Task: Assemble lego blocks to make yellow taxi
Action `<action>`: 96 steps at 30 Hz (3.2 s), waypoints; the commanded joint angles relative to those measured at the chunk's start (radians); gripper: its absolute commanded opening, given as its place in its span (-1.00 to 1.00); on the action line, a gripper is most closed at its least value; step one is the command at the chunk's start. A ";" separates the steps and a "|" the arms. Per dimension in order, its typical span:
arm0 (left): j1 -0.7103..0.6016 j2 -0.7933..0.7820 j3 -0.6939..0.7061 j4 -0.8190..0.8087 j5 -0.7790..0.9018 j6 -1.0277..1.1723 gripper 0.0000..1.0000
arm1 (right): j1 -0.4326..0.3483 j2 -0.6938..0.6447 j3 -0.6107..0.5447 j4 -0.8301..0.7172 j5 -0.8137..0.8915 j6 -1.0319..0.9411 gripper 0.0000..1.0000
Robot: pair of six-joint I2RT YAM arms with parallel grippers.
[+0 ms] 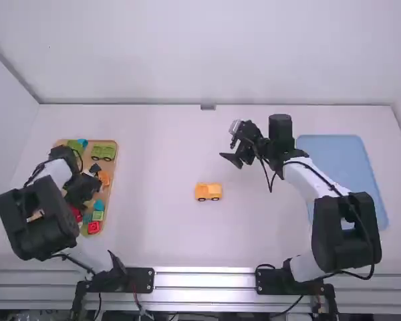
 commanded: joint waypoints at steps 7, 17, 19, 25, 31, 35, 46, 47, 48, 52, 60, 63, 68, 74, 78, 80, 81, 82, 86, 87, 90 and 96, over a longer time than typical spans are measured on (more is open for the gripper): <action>-0.008 0.002 -0.056 0.043 -0.051 -0.025 0.31 | 0.005 -0.004 -0.008 0.005 -0.011 0.002 0.96; -0.008 0.002 -0.110 0.140 -0.052 -0.024 0.18 | 0.005 -0.004 -0.008 0.005 -0.013 0.002 0.97; -0.007 0.002 -0.125 0.164 -0.051 -0.024 0.17 | 0.005 -0.004 -0.008 0.004 -0.013 0.002 0.97; -0.007 0.002 -0.149 0.201 -0.035 -0.022 0.14 | 0.005 -0.004 -0.008 0.005 -0.013 0.002 0.96; -0.007 0.002 -0.148 0.208 -0.032 -0.021 -0.15 | 0.005 -0.004 -0.008 0.004 -0.013 0.002 0.97; -0.008 0.002 -0.148 0.213 -0.033 -0.010 -0.38 | 0.005 -0.004 -0.008 0.004 -0.013 0.003 0.97; -0.007 -0.008 -0.101 0.188 -0.116 0.028 -0.52 | 0.005 -0.004 -0.008 0.004 -0.013 0.002 0.97; -0.007 -0.022 -0.079 0.153 -0.132 0.028 -0.53 | 0.005 -0.004 -0.008 0.004 -0.013 0.002 0.96; -0.008 -0.027 -0.073 0.143 -0.137 0.028 -0.54 | 0.005 -0.004 -0.008 0.004 -0.013 0.002 0.97; -0.008 -0.105 -0.013 0.060 -0.135 0.025 -0.56 | 0.005 -0.004 -0.008 0.005 -0.013 0.003 0.96; -0.082 -0.362 -0.037 0.042 -0.133 0.085 -0.52 | 0.010 -0.004 -0.008 0.013 -0.013 0.003 0.97; -0.133 -0.442 -0.048 0.062 -0.089 0.167 -0.53 | 0.024 -0.004 -0.008 0.040 -0.013 0.033 0.96; -0.305 -0.556 -0.095 0.219 0.051 0.366 -0.75 | 0.069 -0.004 -0.008 0.212 -0.013 0.295 0.97; -0.502 -0.590 -0.171 0.416 0.047 0.498 -0.79 | 0.113 -0.003 -0.004 0.375 -0.014 0.574 0.96; -0.610 -0.590 -0.243 0.569 0.090 0.588 -0.95 | 0.122 -0.003 -0.004 0.424 -0.014 0.711 0.97; -0.659 -0.590 -0.294 0.679 0.179 0.653 -0.96 | 0.122 -0.003 -0.004 0.415 -0.013 0.727 0.96; -0.662 -0.590 -0.298 0.688 0.185 0.658 -0.96 | 0.121 -0.001 -0.004 0.412 -0.013 0.727 0.97; -0.681 -0.590 -0.325 0.751 0.230 0.686 -0.96 | 0.121 0.010 -0.004 0.407 -0.014 0.729 0.96; -0.712 -0.590 -0.391 0.912 0.325 0.744 -0.94 | 0.121 0.074 -0.004 0.451 -0.038 0.850 0.96; -0.716 -0.590 -0.407 0.951 0.343 0.743 -0.91 | 0.115 0.102 -0.002 0.478 -0.088 0.880 0.96; -0.713 -0.583 -0.427 1.003 0.385 0.743 -0.90 | 0.094 0.168 0.042 0.490 -0.238 0.944 0.97; -0.740 -0.545 -0.430 1.039 0.420 0.811 -0.96 | 0.080 0.292 0.168 0.490 -0.535 1.019 0.98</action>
